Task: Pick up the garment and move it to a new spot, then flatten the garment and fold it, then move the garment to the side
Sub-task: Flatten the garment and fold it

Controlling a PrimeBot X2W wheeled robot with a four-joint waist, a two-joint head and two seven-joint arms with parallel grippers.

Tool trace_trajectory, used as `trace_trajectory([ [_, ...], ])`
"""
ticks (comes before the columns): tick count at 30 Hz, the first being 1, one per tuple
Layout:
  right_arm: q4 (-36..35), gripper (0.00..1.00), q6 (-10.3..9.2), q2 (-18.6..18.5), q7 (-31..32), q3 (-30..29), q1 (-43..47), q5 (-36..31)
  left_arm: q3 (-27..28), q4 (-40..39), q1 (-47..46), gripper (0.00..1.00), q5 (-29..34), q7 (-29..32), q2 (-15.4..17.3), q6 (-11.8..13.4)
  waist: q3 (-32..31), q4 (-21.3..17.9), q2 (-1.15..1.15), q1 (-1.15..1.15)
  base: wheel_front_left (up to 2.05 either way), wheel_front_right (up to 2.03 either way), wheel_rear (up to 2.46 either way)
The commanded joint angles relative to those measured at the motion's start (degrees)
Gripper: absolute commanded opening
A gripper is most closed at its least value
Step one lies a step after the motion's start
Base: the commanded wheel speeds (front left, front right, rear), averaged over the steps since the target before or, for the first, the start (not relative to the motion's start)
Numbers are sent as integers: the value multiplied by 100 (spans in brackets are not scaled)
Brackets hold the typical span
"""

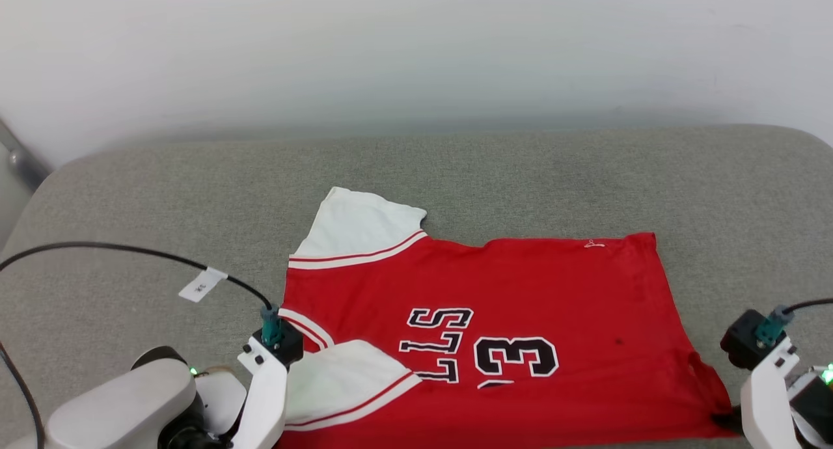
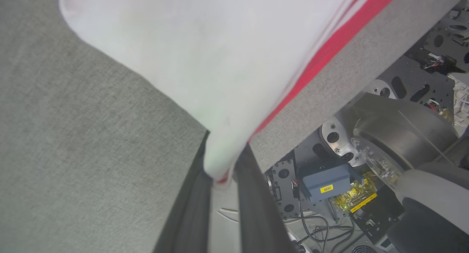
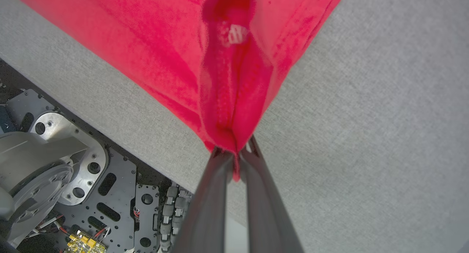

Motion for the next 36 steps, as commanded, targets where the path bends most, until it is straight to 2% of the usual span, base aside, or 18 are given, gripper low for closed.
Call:
trace_trajectory([
  [1,2,0,-6,-49,25,-6,103,28,5,3,92,0,4,-18,50,4,2,1,0,0,0,0,0],
  [8,235,0,-6,183,-16,-109,427,37,6,181,289,0,43,-239,-36,4,129,7,0,0,0,0,0],
  [9,298,0,-6,238,-56,-137,450,29,6,246,297,32,72,-293,-52,4,144,10,0,0,0,0,0],
  [10,374,0,-6,295,-89,-165,464,2,6,306,299,100,123,-345,-70,4,158,13,0,0,0,0,0],
  [11,434,36,-6,344,-124,-188,492,-15,6,377,315,100,133,-373,-92,4,168,22,0,0,0,0,0],
  [12,481,100,-6,398,-180,-215,523,-12,5,402,326,100,161,-405,-114,4,170,31,0,0,0,0,0],
  [18,554,100,-5,408,-748,-564,519,-283,135,333,-10,100,199,-631,77,4,66,119,0,0,0,0,0],
  [22,640,100,-5,518,-1539,-1183,548,-566,386,278,-210,100,226,-902,250,52,-39,130,0,0,0,0,0],
  [25,730,100,-5,690,-2232,-1757,640,-946,534,270,-436,100,494,-1252,343,136,-79,102,0,0,0,0,0],
  [28,808,100,-5,1024,-2942,-2479,789,-1376,647,360,-636,100,862,-1692,306,295,-70,48,0,0,0,0,0],
  [32,720,100,-5,1653,-3759,-3590,1084,-1976,861,596,-1006,100,1090,-2084,133,434,37,-41,0,0,0,0,0],
  [36,319,100,-4,2493,-4287,-4719,1499,-2762,1006,932,-1359,100,1165,-2229,-82,466,229,-202,0,0,0,0,0],
])
